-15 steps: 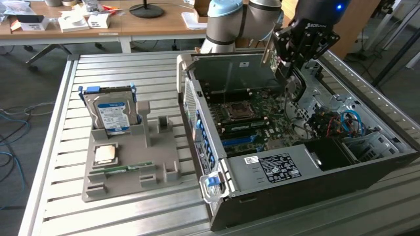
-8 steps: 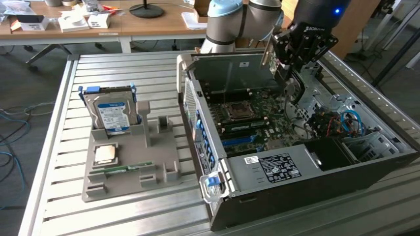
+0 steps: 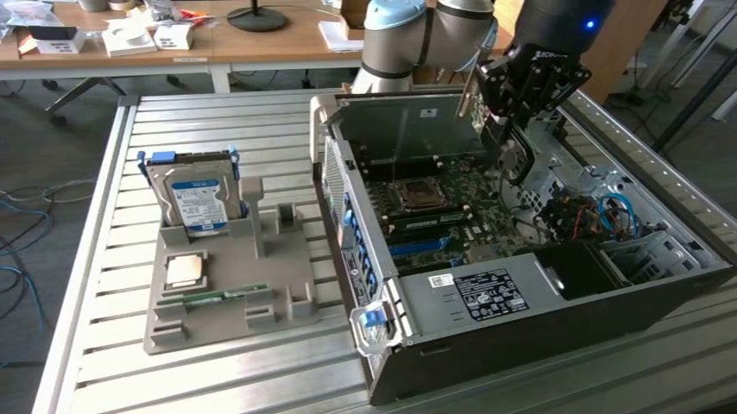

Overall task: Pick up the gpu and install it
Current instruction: 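Pick up the gpu and move the gpu toward the slot, then insert the gpu into the slot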

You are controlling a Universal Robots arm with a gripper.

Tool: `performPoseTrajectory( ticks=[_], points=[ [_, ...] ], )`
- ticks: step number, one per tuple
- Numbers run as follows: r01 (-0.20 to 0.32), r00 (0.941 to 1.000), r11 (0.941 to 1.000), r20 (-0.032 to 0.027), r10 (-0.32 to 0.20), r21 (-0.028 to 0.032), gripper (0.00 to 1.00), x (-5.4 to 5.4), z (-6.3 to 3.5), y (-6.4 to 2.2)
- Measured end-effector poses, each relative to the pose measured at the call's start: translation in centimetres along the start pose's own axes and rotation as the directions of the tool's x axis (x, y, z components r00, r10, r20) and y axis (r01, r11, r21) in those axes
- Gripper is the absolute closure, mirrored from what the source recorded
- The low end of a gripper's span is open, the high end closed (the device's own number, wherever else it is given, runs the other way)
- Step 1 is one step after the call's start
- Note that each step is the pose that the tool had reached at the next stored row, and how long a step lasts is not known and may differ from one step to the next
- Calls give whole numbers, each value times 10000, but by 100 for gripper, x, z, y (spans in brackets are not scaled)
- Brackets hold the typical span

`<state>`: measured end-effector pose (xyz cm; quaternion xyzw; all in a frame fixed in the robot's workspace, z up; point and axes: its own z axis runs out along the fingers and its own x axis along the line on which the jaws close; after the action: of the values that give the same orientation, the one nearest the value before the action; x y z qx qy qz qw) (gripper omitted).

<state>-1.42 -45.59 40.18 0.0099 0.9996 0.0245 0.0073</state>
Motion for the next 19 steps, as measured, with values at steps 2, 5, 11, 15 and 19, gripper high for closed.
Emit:
performPoseTrajectory(
  ticks=[2,5,11,15,19],
  points=[
    [40,10000,10000,-1,-40,-1,74,-4,7,0],
    [41,10000,10000,-2,-41,-1,74,-5,37,-2],
    [43,10000,10000,-3,-43,2,74,-5,81,-4],
    [43,10000,10000,-2,-43,-9,74,-5,82,-4],
    [42,10000,10000,-2,-42,-9,74,-5,82,-4]
  ],
)
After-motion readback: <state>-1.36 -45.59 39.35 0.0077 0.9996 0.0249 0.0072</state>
